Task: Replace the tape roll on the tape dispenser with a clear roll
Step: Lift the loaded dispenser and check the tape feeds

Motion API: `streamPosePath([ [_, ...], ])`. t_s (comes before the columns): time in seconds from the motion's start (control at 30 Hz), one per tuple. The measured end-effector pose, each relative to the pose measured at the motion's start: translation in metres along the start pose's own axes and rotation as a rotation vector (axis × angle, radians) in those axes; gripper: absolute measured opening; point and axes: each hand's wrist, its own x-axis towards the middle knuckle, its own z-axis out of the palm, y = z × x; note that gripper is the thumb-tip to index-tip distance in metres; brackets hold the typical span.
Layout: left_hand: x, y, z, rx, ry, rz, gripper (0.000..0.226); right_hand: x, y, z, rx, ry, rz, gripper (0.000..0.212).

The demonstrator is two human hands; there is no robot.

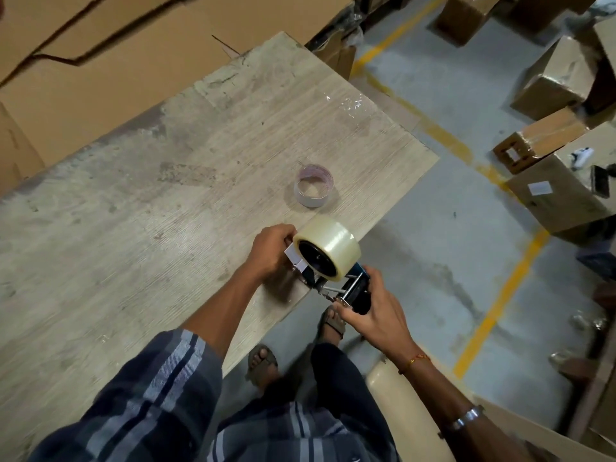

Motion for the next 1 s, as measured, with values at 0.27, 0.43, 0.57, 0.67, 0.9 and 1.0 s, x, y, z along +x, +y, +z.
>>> streamPosePath([
  [0.27, 0.002, -0.031, 0.0, 0.389, 0.098, 0.048, 0.079, -0.002, 0.006, 0.005, 0.079, -0.044, 0.0, 0.079],
  [0.43, -0.005, -0.037, 0.01, 0.581, -0.034, 0.001, 0.108, -0.002, 0.006, 0.005, 0.11, -0.051, 0.017, 0.082],
  [0.57, -0.018, -0.034, 0.023, 0.679, 0.041, 0.046, 0.085, -0.001, 0.005, 0.004, 0.115, -0.059, 0.031, 0.08],
  [0.67, -0.019, -0.036, 0.027, 0.652, 0.058, 0.044, 0.086, -0.002, 0.007, 0.004, 0.122, -0.075, 0.032, 0.079],
  [0.9, -0.013, -0.035, 0.024, 0.546, 0.068, -0.007, 0.096, -0.008, 0.013, 0.014, 0.126, -0.075, 0.101, 0.079],
  [1.0, -0.011, -0.032, 0.022, 0.542, 0.047, -0.037, 0.102, -0.006, 0.01, 0.019, 0.044, -0.038, 0.107, 0.079],
])
